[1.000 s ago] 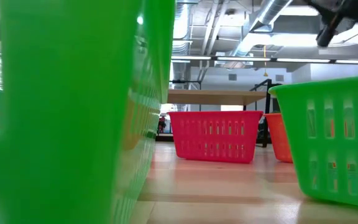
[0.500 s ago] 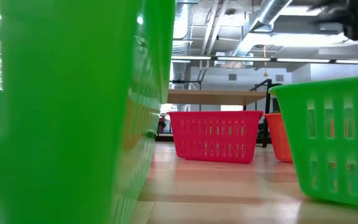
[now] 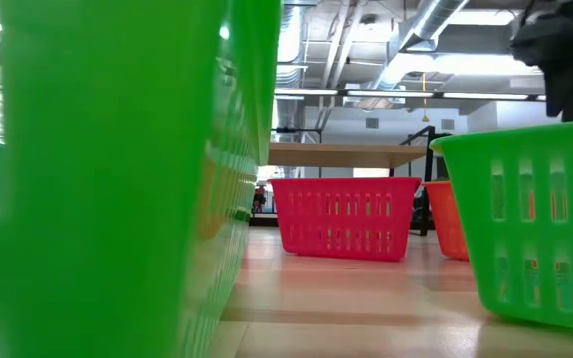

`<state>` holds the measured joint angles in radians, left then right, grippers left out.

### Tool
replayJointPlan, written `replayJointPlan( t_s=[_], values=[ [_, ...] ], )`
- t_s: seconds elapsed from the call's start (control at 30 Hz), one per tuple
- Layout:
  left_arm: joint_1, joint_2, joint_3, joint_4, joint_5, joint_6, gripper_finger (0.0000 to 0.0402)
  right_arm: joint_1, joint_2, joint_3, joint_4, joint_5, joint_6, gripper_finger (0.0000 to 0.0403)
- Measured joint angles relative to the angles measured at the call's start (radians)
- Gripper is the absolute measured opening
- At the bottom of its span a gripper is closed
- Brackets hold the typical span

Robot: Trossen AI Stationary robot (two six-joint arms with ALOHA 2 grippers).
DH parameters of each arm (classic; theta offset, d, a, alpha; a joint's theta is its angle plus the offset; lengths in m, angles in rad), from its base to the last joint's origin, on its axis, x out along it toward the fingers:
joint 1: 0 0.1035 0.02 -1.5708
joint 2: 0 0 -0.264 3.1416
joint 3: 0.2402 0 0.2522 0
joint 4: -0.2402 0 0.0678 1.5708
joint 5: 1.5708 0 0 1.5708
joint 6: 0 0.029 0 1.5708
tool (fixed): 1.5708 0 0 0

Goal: Stack baskets on shelf by color
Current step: Put the middle right red bin on the shelf

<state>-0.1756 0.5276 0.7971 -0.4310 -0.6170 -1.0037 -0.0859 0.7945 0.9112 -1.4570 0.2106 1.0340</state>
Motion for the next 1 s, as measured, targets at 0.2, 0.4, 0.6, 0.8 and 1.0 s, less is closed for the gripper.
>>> replayJointPlan(
  t_s=[0.2, 0.4, 0.6, 0.8, 1.0],
  values=[
    [0.001, 0.000, 0.000, -0.006, 0.002, -0.002, 0.0192, -0.089, 0.155, 0.000, 0.005, 0.030, -0.178, 0.0231],
    [0.001, 0.000, 0.000, -0.009, 0.008, -0.002, 0.0192, -0.219, 0.213, 0.000, 0.009, -0.003, -0.369, 0.0229],
    [0.001, 0.000, 0.000, -0.041, 0.009, -0.003, 0.0192, -0.343, 0.205, 0.000, 0.074, -0.024, -0.486, 0.0220],
    [0.001, 0.000, 0.000, -0.050, 0.009, -0.009, 0.0192, -0.428, 0.208, -0.103, 0.131, -0.117, -0.563, 0.0219],
    [0.001, 0.000, 0.000, -0.050, 0.009, -0.015, 0.0192, -0.415, 0.184, -0.143, 0.208, -0.135, -0.530, 0.0220]
  ],
)
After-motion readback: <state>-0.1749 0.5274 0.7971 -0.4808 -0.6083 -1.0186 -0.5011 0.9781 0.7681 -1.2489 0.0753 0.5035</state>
